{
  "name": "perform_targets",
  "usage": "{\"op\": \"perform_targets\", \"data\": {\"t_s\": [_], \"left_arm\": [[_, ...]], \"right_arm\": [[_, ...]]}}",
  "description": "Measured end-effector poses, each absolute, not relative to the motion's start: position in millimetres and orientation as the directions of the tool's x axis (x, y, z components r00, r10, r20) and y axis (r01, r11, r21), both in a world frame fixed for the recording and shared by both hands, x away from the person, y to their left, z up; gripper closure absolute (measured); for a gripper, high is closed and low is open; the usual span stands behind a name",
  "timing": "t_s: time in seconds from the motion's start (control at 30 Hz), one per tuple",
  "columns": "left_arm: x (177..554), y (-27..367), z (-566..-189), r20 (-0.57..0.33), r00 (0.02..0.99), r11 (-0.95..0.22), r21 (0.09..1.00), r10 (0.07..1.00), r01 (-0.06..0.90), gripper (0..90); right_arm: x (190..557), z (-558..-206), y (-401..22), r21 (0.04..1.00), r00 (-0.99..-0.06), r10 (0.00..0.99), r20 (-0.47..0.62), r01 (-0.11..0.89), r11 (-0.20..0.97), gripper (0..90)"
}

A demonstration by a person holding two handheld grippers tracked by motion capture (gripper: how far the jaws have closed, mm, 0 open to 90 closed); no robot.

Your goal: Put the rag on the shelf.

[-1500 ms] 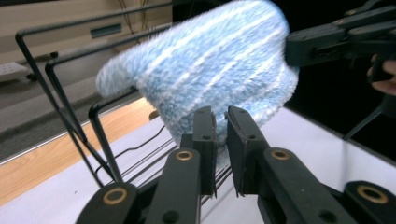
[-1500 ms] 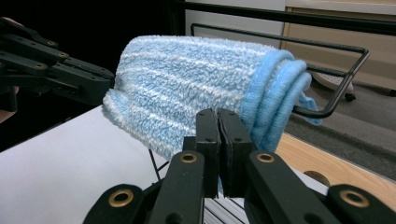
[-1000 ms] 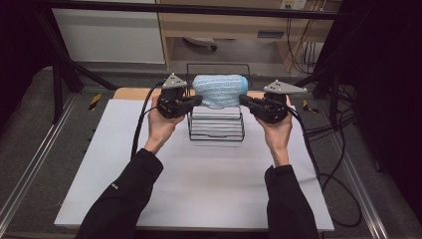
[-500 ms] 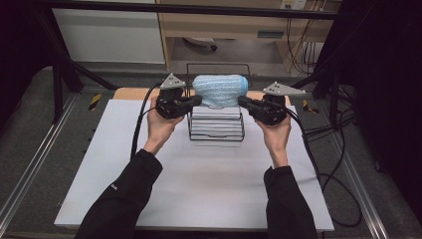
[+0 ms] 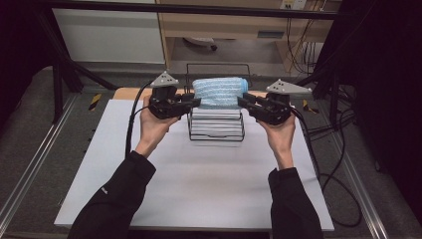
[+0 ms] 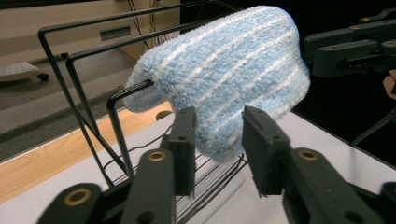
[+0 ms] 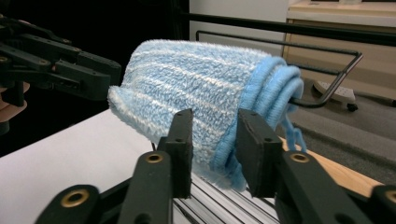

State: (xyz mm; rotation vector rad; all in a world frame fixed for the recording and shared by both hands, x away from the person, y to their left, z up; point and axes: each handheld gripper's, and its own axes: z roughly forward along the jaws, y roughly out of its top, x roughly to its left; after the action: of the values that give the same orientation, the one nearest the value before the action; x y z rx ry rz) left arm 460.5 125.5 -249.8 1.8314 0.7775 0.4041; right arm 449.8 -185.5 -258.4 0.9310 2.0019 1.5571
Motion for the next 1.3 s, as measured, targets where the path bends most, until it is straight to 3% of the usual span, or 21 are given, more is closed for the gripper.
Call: {"op": "perform_targets", "data": {"t_s": [0.53, 0.83, 1.03, 1.3], "left_arm": [[451.9, 140.2, -243.2, -0.056, 0.733, -0.256, 0.917, 0.678, 0.306, 42.9], [444.6, 154.7, -257.5, -0.037, 0.733, -0.3, 0.897, 0.679, 0.324, 28.4], [434.9, 170.7, -274.9, -0.047, 0.731, -0.31, 0.886, 0.681, 0.346, 22.2], [420.3, 195.5, -309.8, -0.068, 0.706, -0.312, 0.864, 0.705, 0.395, 12.1]], "right_arm": [[442.1, -243.0, -185.5, 0.963, -0.677, 0.734, 0.046, 0.225, 0.147, 49.8], [432.2, -243.6, -190.5, 0.962, -0.68, 0.73, 0.066, 0.238, 0.135, 21.4], [422.6, -258.0, -192.7, 0.953, -0.687, 0.722, 0.081, 0.266, 0.147, 9.5], [411.0, -295.5, -195.7, 0.932, -0.692, 0.716, 0.088, 0.312, 0.186, 2.9]]}}
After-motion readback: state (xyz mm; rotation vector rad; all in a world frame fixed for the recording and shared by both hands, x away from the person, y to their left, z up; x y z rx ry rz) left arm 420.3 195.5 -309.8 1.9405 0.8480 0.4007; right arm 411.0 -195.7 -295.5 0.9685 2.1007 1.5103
